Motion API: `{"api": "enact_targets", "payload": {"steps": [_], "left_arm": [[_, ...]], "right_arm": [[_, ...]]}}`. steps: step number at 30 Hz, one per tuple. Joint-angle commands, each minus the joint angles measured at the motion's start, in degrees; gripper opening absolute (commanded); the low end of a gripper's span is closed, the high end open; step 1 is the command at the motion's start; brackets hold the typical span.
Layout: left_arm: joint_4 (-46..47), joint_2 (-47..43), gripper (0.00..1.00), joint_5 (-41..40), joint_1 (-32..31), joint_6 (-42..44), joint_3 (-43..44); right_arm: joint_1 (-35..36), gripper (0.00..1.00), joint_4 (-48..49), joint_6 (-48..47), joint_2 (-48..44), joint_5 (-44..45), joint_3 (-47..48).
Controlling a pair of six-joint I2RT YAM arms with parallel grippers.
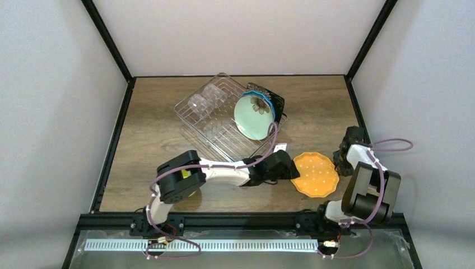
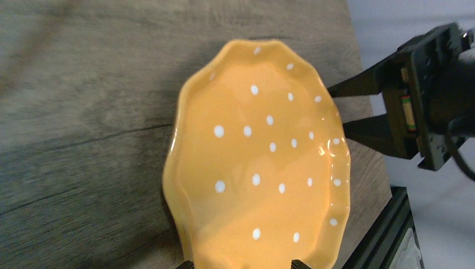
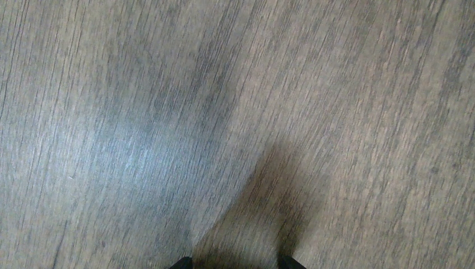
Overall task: Load the mixed dishes into the dish rack
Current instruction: Adjust the plate at the center of the board.
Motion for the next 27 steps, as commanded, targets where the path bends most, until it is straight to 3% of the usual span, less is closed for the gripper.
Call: {"api": "enact_targets", "payload": {"steps": [1, 5, 10, 27], "left_arm": [[-5.23, -5.37, 1.00, -5.74, -0.07, 0.56, -0.81], [-9.72, -9.13, 1.00, -8.71, -0.06, 1.07, -1.00], [-10.34, -7.81, 1.00, -5.71, -0.07, -0.23, -2.16], [-1.40, 1.13, 1.00, 0.80, 0.15, -3.59, -1.11]], "right_arm": [[-0.21, 0.91, 0.46, 0.88, 1.62, -2.01, -2.73], [-0.21, 0.91, 0.85, 0.59, 2.08, -2.13, -2.78], [-0.21, 0.91, 1.31, 0.71, 2.11, -2.33, -3.34], [-0.26, 0.91, 1.42, -0.74, 1.60, -5.21, -2.98]]}}
